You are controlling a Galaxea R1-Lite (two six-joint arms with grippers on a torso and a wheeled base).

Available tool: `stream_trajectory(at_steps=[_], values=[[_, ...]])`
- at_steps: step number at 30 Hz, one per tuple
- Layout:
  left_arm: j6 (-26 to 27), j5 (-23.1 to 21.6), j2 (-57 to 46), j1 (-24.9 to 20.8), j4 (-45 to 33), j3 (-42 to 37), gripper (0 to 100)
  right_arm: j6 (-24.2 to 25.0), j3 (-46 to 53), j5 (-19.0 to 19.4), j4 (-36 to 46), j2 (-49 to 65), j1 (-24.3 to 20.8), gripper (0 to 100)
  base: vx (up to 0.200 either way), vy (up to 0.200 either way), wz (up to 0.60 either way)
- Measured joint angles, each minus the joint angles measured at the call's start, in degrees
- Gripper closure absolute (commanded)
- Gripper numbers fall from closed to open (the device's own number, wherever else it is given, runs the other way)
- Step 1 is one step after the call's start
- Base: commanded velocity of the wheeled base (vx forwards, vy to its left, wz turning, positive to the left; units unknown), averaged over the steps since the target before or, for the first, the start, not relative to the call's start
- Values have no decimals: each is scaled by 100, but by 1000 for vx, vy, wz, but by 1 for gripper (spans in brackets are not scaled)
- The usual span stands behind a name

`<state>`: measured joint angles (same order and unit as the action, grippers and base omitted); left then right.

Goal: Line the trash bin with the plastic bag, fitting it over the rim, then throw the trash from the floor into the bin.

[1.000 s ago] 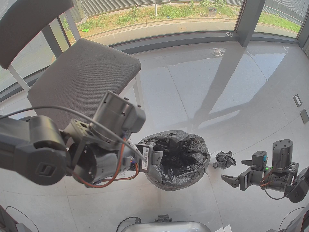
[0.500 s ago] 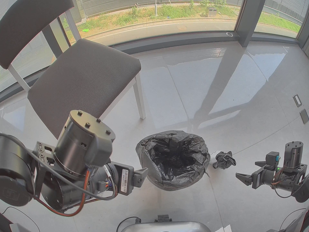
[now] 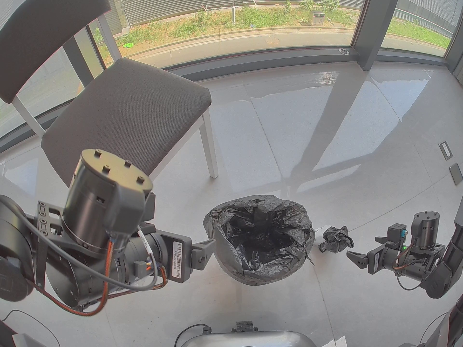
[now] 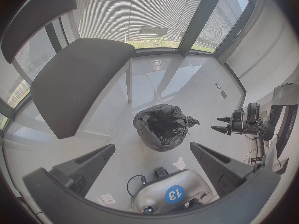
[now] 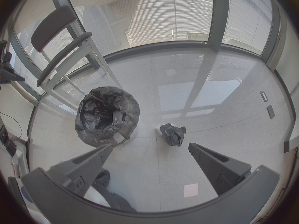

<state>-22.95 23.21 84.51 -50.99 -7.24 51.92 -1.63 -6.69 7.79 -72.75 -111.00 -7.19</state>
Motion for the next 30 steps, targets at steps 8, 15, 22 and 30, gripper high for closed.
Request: stream_trajectory(at_steps=[8,15,22,30], values=[[355,267,-168,422,-33,52,0,-2,111,1,-24,-133,22,0,0,0,0],[1062,-91,-532,1392,-22,183,0,2,204,1,-54,-78,55,0,0,0,0],[1481,-670,-990,2068,-23,130,0,40,238,1,-76,-28,67,0,0,0,0],[1462,-666,-1111,1883,-12,17,0,51,48,101,-624,-363,256,0,0,0,0]])
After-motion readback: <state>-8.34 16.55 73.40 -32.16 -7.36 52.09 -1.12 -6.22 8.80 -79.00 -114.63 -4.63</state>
